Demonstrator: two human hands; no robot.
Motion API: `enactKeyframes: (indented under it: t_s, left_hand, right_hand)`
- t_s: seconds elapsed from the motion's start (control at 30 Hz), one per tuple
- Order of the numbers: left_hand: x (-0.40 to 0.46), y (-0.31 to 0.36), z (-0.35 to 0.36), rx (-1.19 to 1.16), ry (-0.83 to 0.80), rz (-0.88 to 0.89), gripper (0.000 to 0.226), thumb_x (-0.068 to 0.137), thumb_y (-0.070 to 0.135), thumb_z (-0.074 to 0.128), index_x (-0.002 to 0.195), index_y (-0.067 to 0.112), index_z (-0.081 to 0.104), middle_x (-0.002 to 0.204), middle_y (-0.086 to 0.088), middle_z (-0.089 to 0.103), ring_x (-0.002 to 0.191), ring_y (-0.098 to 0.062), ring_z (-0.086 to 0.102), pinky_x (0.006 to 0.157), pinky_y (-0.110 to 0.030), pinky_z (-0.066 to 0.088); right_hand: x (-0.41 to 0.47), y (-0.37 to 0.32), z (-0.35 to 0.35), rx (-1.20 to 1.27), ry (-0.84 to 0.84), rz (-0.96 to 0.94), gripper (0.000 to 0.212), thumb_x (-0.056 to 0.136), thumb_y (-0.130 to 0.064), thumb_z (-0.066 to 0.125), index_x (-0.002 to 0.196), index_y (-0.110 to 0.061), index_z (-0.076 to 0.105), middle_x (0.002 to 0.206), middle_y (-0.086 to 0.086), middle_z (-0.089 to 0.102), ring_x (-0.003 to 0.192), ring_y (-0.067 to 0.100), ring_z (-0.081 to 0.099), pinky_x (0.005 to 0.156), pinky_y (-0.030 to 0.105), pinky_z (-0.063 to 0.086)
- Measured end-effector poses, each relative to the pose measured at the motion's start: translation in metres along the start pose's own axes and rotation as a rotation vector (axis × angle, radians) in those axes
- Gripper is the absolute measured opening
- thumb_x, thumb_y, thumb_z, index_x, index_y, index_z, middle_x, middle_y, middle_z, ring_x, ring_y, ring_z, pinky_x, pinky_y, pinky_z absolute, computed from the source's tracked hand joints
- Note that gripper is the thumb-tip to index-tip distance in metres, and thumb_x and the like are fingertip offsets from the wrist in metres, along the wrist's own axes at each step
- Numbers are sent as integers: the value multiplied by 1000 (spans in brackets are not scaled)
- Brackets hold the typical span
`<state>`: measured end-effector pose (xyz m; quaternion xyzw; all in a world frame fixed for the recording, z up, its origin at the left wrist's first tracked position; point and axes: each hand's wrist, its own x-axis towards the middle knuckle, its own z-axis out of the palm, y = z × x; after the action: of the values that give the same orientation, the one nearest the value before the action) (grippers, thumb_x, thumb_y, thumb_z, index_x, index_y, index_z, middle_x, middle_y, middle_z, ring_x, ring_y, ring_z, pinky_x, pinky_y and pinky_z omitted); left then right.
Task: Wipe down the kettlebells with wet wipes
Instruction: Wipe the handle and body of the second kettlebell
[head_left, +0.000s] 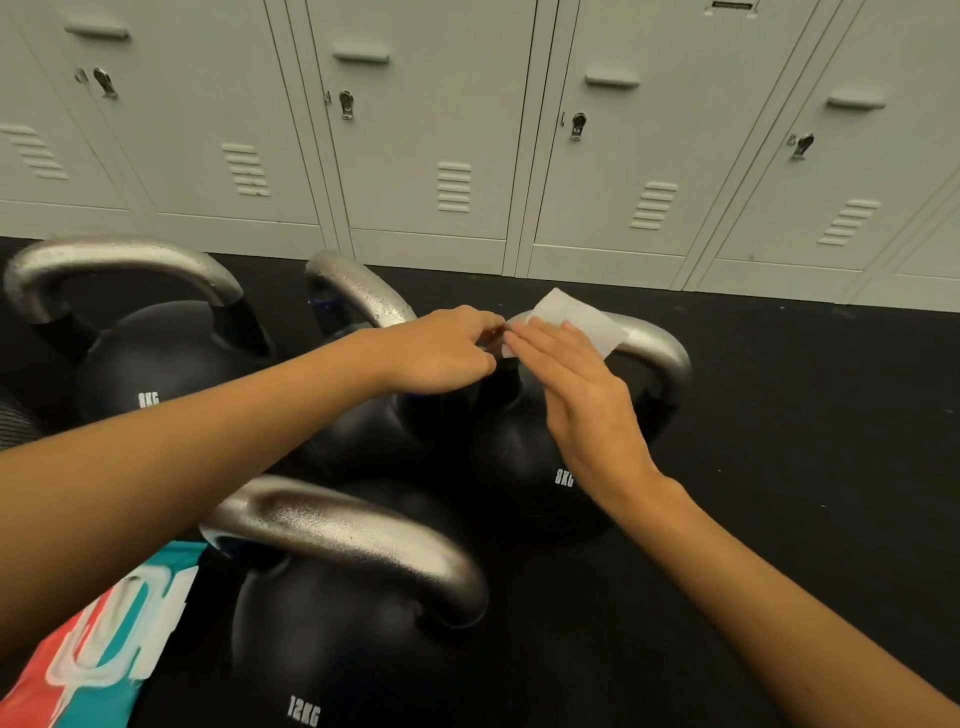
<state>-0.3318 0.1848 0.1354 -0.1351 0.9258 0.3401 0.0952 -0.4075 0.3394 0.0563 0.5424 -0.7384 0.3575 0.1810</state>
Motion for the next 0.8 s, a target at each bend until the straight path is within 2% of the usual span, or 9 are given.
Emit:
enactKeyframes:
  t_s: [0.13,0.23,0.3,0.37,0.47,0.53,0.63,0.7,0.8]
  left_hand:
    - [-1,-4,0,-24,-17,9,41,90,13,51,131,16,51,124,-7,61,115,-24,57,104,-46,41]
    - [-4,-5,0,-19,-29,13,45,82,19,50,127,17,52,119,-7,62,112,-25,58,102,-48,42]
    - [-5,-5,0,-15,-25,16,50,75,26,48,123,15,54,117,-9,63,109,-26,59,100,-49,42]
    - [-4,-5,0,-23,-25,6,44,82,21,52,125,12,52,120,-12,62,111,-28,59,102,-49,41]
    - [-3,-6,2,-32,-25,4,42,90,13,52,132,11,48,125,-13,58,115,-28,56,103,-49,40]
    - [-3,-6,2,-34,-24,5,45,91,13,51,135,9,44,129,-14,56,117,-28,55,104,-48,39]
    - [-2,-7,3,-42,-24,3,44,91,15,52,133,5,44,129,-17,55,116,-30,55,103,-50,40]
    - [-3,-8,3,-38,-17,6,39,87,19,53,123,6,49,126,-17,57,113,-30,57,101,-50,41]
    - [-3,-9,4,-29,-3,14,23,87,16,53,108,21,46,125,-18,58,112,-31,58,101,-50,41]
  right_hand:
    - [-16,-25,-7,311,72,272,34,94,2,57,125,-8,66,131,-1,62,127,3,53,112,23,38]
    - [-24,-34,-9,502,82,618,30,96,-8,59,121,-21,70,123,-11,67,119,-5,56,106,25,45]
    - [-26,-35,-10,661,95,860,28,97,-16,58,120,-28,70,122,-14,68,119,-2,56,105,33,48]
    - [-23,-34,-12,830,134,1054,27,97,-18,57,121,-26,69,124,-9,67,119,9,59,100,41,52]
    - [-13,-36,-15,1071,204,1249,31,99,-15,54,128,-23,63,122,1,64,113,21,61,81,39,61]
    - [-9,-34,-13,1162,245,1286,37,100,-11,52,137,-17,54,126,8,61,112,25,63,83,38,60]
    - [-2,-35,-7,1203,283,1269,44,100,-6,50,144,-11,45,133,14,60,116,24,63,100,41,52]
    - [5,-40,-4,1172,244,1182,39,100,-3,46,139,-8,50,128,11,64,116,20,64,104,37,49]
    - [13,-50,6,1116,157,1057,33,102,0,41,130,-6,56,117,6,70,111,13,66,99,27,50]
